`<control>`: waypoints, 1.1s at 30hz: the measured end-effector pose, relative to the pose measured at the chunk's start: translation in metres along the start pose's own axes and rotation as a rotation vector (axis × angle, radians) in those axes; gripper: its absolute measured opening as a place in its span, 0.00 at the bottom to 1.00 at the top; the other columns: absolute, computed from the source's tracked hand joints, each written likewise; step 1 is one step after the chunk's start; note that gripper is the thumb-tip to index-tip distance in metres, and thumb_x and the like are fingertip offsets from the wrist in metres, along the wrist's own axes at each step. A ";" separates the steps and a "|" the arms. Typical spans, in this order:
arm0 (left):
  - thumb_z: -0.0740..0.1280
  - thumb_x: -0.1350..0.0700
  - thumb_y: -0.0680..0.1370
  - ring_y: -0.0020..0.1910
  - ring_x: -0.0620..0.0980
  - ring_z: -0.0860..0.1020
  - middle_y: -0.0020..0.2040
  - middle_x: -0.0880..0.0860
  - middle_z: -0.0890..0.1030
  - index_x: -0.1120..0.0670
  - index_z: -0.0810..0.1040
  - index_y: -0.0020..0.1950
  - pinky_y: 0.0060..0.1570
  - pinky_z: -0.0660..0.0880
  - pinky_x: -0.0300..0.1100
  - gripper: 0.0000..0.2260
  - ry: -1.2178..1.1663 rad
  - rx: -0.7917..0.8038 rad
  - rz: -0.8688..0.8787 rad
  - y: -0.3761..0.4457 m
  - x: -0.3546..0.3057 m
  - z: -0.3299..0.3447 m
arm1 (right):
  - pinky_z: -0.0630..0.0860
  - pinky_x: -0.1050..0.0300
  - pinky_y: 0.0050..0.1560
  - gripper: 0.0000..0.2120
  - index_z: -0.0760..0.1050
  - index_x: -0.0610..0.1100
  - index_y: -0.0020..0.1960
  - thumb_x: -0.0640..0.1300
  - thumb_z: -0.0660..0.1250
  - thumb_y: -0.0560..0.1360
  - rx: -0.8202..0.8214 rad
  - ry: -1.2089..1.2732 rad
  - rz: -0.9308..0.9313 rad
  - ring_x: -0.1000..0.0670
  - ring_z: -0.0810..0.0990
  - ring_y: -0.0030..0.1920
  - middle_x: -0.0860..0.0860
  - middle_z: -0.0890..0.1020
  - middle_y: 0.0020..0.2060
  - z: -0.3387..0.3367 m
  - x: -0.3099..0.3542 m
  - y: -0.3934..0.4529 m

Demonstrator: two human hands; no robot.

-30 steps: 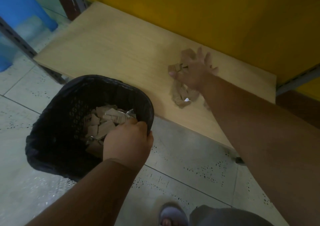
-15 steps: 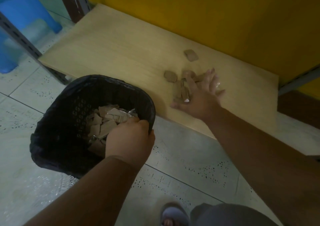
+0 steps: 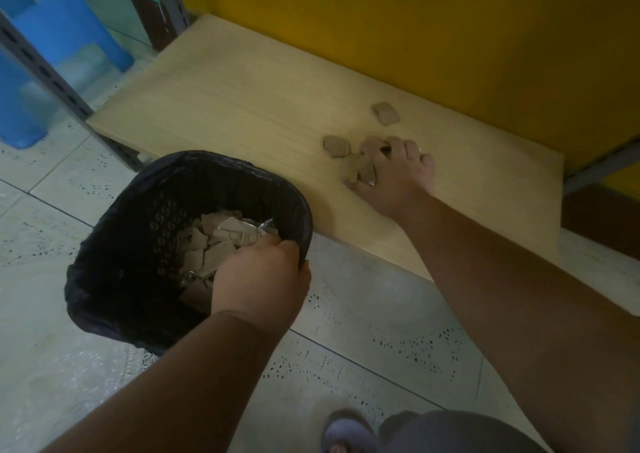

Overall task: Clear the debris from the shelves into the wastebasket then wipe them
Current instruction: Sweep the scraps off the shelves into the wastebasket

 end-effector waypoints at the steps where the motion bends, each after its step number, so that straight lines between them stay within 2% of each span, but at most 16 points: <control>1: 0.56 0.44 0.82 0.35 0.44 0.67 0.42 0.46 0.70 0.47 0.65 0.43 0.35 0.63 0.38 0.11 0.008 -0.001 0.002 0.000 0.000 0.000 | 0.66 0.40 0.61 0.34 0.63 0.57 0.71 0.74 0.47 0.71 -0.063 -0.003 -0.027 0.39 0.65 0.67 0.44 0.69 0.68 -0.005 0.004 -0.001; 3: 0.56 0.44 0.82 0.36 0.44 0.67 0.42 0.46 0.70 0.48 0.65 0.43 0.37 0.63 0.38 0.11 0.010 -0.002 0.003 0.000 -0.001 0.000 | 0.70 0.44 0.58 0.26 0.70 0.53 0.65 0.66 0.50 0.76 -0.156 0.038 -0.051 0.41 0.70 0.61 0.44 0.74 0.61 -0.013 0.010 -0.002; 6: 0.55 0.44 0.82 0.36 0.44 0.67 0.42 0.46 0.70 0.47 0.65 0.43 0.36 0.63 0.38 0.11 0.018 -0.002 0.006 0.000 -0.001 0.001 | 0.73 0.47 0.54 0.22 0.73 0.48 0.61 0.62 0.52 0.80 -0.197 0.091 -0.082 0.42 0.72 0.57 0.43 0.76 0.57 -0.016 0.016 -0.002; 9: 0.56 0.45 0.82 0.34 0.44 0.67 0.41 0.46 0.70 0.47 0.65 0.43 0.34 0.62 0.39 0.11 0.016 -0.004 0.000 0.000 0.000 0.001 | 0.73 0.51 0.47 0.19 0.73 0.46 0.59 0.58 0.54 0.80 -0.181 0.144 -0.088 0.41 0.75 0.53 0.42 0.76 0.54 -0.021 0.014 0.003; 12: 0.56 0.45 0.82 0.30 0.42 0.62 0.40 0.46 0.69 0.49 0.66 0.42 0.31 0.60 0.38 0.12 0.042 0.002 -0.003 -0.002 0.000 0.000 | 0.70 0.54 0.41 0.16 0.73 0.45 0.56 0.56 0.57 0.80 -0.120 0.208 0.001 0.40 0.77 0.49 0.42 0.77 0.51 -0.028 0.002 0.005; 14: 0.56 0.45 0.82 0.32 0.43 0.64 0.41 0.47 0.69 0.49 0.66 0.43 0.32 0.61 0.39 0.12 0.056 0.012 0.002 -0.003 -0.001 -0.001 | 0.68 0.55 0.39 0.15 0.74 0.45 0.52 0.56 0.59 0.79 -0.145 0.336 0.061 0.41 0.77 0.46 0.43 0.77 0.48 -0.046 0.001 0.000; 16: 0.55 0.45 0.83 0.36 0.45 0.67 0.43 0.47 0.70 0.49 0.69 0.45 0.34 0.63 0.39 0.11 0.064 0.039 0.021 -0.006 -0.001 0.001 | 0.66 0.55 0.35 0.13 0.73 0.45 0.45 0.54 0.63 0.78 -0.246 0.490 0.030 0.43 0.77 0.42 0.45 0.77 0.41 -0.078 0.015 -0.011; 18: 0.55 0.45 0.83 0.38 0.45 0.69 0.45 0.48 0.71 0.50 0.74 0.50 0.37 0.65 0.40 0.13 0.070 0.076 0.047 -0.009 0.001 0.005 | 0.69 0.56 0.32 0.12 0.70 0.49 0.39 0.52 0.65 0.78 -0.292 0.693 -0.036 0.52 0.76 0.35 0.52 0.74 0.34 -0.114 0.042 -0.027; 19: 0.55 0.45 0.83 0.38 0.46 0.69 0.46 0.48 0.73 0.51 0.75 0.52 0.38 0.66 0.40 0.13 0.072 0.096 0.061 -0.011 0.002 0.006 | 0.72 0.57 0.31 0.13 0.69 0.52 0.37 0.52 0.66 0.78 -0.270 0.798 -0.072 0.57 0.76 0.32 0.55 0.74 0.33 -0.130 0.060 -0.034; 20: 0.55 0.45 0.83 0.39 0.46 0.70 0.48 0.49 0.74 0.51 0.75 0.53 0.38 0.67 0.40 0.14 0.076 0.114 0.075 -0.014 0.004 0.007 | 0.76 0.59 0.31 0.13 0.68 0.54 0.36 0.52 0.67 0.78 -0.219 0.897 -0.115 0.59 0.78 0.32 0.55 0.75 0.33 -0.142 0.082 -0.041; 23: 0.54 0.45 0.83 0.39 0.46 0.70 0.51 0.50 0.77 0.52 0.76 0.53 0.38 0.66 0.41 0.15 0.107 0.162 0.128 -0.020 0.007 0.005 | 0.81 0.49 0.38 0.11 0.72 0.48 0.42 0.54 0.67 0.76 -0.050 0.946 -0.312 0.52 0.81 0.37 0.50 0.80 0.38 -0.164 0.157 -0.059; 25: 0.54 0.45 0.83 0.40 0.47 0.70 0.54 0.51 0.77 0.52 0.76 0.54 0.38 0.66 0.42 0.15 0.135 0.183 0.159 -0.025 0.008 0.004 | 0.78 0.50 0.38 0.11 0.75 0.46 0.44 0.54 0.68 0.76 0.042 0.879 -0.465 0.53 0.77 0.35 0.51 0.79 0.37 -0.164 0.203 -0.071; 27: 0.55 0.45 0.83 0.42 0.48 0.73 0.55 0.51 0.77 0.53 0.76 0.55 0.39 0.67 0.43 0.15 0.153 0.184 0.181 -0.029 0.007 0.005 | 0.71 0.54 0.38 0.12 0.77 0.44 0.50 0.53 0.68 0.77 0.159 0.805 -0.560 0.54 0.74 0.37 0.49 0.79 0.41 -0.147 0.238 -0.077; 28: 0.55 0.46 0.83 0.44 0.49 0.75 0.55 0.51 0.77 0.53 0.76 0.55 0.39 0.69 0.44 0.15 0.155 0.175 0.188 -0.030 0.007 0.005 | 0.70 0.56 0.41 0.16 0.77 0.43 0.56 0.54 0.67 0.77 0.240 0.729 -0.584 0.54 0.74 0.42 0.46 0.80 0.48 -0.132 0.250 -0.079; 30: 0.55 0.46 0.83 0.46 0.51 0.78 0.53 0.51 0.79 0.53 0.77 0.55 0.42 0.74 0.45 0.15 0.145 0.153 0.193 -0.030 0.008 0.005 | 0.70 0.56 0.54 0.26 0.71 0.45 0.68 0.59 0.66 0.76 0.391 0.547 -0.601 0.49 0.73 0.57 0.42 0.73 0.64 -0.097 0.263 -0.081; 33: 0.56 0.46 0.83 0.45 0.51 0.77 0.52 0.51 0.80 0.53 0.77 0.55 0.45 0.76 0.46 0.15 0.120 0.135 0.193 -0.029 0.008 0.003 | 0.70 0.53 0.61 0.30 0.68 0.48 0.72 0.63 0.64 0.76 0.451 0.549 -0.589 0.46 0.71 0.65 0.45 0.69 0.67 -0.083 0.260 -0.081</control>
Point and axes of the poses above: each hand's wrist, its own y-axis towards the middle knuckle, its own z-axis out of the palm, x = y × z, the point moved 10 cm from there along y, towards the middle knuckle
